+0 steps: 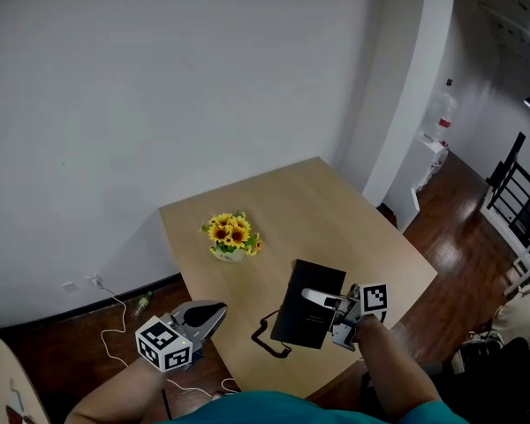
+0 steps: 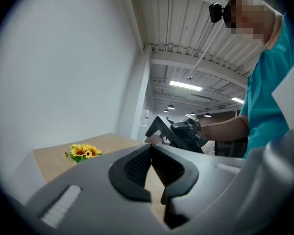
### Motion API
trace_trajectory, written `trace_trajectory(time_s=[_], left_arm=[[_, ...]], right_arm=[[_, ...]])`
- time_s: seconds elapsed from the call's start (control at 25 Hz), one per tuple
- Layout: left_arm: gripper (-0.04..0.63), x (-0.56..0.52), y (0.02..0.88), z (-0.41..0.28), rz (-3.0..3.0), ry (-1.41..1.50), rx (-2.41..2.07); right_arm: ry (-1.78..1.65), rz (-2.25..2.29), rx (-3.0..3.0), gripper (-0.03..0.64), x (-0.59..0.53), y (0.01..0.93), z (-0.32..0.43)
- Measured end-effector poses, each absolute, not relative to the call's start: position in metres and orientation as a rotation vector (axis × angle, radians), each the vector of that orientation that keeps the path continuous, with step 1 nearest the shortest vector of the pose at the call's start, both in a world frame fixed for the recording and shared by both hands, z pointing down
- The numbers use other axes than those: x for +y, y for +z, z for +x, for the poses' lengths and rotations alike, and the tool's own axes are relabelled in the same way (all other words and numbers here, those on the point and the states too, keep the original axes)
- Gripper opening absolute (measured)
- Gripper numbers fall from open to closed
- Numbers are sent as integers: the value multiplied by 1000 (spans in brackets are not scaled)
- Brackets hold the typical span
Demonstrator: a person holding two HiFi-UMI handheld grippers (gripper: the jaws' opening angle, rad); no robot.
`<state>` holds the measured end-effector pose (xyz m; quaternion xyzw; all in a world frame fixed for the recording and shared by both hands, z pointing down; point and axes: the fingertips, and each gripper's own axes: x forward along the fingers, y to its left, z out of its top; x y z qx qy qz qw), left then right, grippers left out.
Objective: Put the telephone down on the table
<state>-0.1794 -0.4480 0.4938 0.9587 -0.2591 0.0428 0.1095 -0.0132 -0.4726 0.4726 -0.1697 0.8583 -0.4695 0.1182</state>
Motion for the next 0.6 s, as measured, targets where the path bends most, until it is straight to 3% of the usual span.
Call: trace_trajectory(time_s=[0.6], left_arm=[[4,-618,599,-110,2683,179,-913]], right_arm=[[-1508,-440,2507,170,-685,604,51]])
